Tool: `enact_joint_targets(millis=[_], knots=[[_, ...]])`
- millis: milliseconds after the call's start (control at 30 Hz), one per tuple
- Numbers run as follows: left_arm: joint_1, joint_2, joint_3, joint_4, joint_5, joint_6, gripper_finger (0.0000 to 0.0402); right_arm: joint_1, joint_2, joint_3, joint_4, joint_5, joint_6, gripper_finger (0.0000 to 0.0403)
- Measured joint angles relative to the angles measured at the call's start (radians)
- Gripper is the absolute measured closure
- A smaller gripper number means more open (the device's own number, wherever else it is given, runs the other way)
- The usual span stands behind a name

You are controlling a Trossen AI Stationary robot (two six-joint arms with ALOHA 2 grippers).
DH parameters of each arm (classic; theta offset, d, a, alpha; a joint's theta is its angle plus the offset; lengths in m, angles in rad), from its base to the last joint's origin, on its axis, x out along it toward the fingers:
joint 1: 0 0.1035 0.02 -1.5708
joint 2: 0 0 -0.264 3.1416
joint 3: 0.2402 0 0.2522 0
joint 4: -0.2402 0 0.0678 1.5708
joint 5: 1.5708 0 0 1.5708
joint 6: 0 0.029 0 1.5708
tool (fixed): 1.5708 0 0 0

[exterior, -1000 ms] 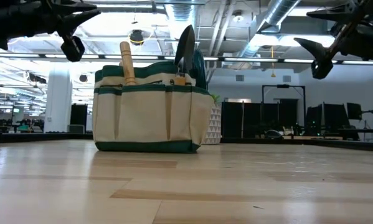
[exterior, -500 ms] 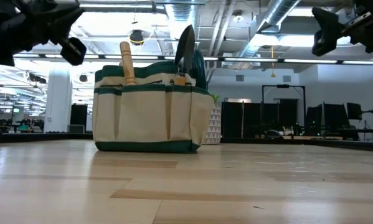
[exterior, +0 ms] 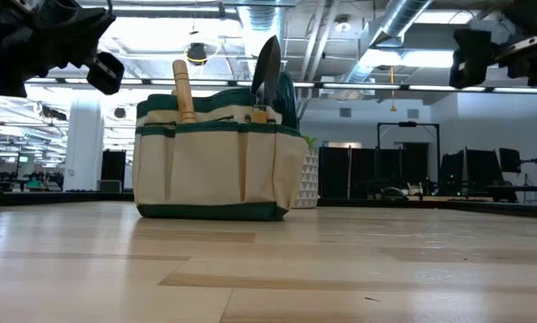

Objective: Pick & Place Garden tools in Gardening bag
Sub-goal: Return to Home Position

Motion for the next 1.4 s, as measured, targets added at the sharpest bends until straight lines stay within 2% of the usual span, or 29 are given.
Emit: enact_joint_targets(millis=[233,467,767,900,1000,1100,1267,1333,1400], knots=[[0.012,0.000,0.000,0.000,0.008,0.019,0.0396,-0.002,0.000,-0.002,-0.092,0.146,-0.004,0.0149],[0.012,0.015,0.000,-0.002,0.007,0.098,0.0396,-0.002,0.000,-0.002,-0.135,0.222,-0.017,0.0149],[0.014,0.139,0.000,-0.002,0.006,0.136,0.0397,-0.002,0.000,-0.003,-0.135,0.226,-0.010,0.0149],[0.018,0.212,0.000,-0.002,-0.056,0.166,0.0397,-0.002,0.000,-0.003,-0.135,0.226,-0.010,0.0149],[0.039,0.263,0.000,-0.002,-0.057,0.171,0.0397,-0.002,0.000,-0.003,-0.135,0.226,-0.010,0.0149],[0.083,0.289,0.000,-0.001,0.011,0.145,0.0397,-0.002,0.000,-0.003,-0.135,0.226,-0.010,0.0149],[0.208,0.245,0.000,0.047,0.275,0.030,0.0397,-0.002,0.000,-0.004,-0.135,0.226,-0.010,0.0149],[0.246,0.207,0.000,0.081,0.295,-0.015,0.0397,-0.002,0.000,-0.004,-0.135,0.225,-0.010,0.0149],[0.264,0.167,0.000,0.112,0.256,-0.040,0.0397,-0.002,0.000,-0.004,-0.135,0.226,-0.010,0.0149]])
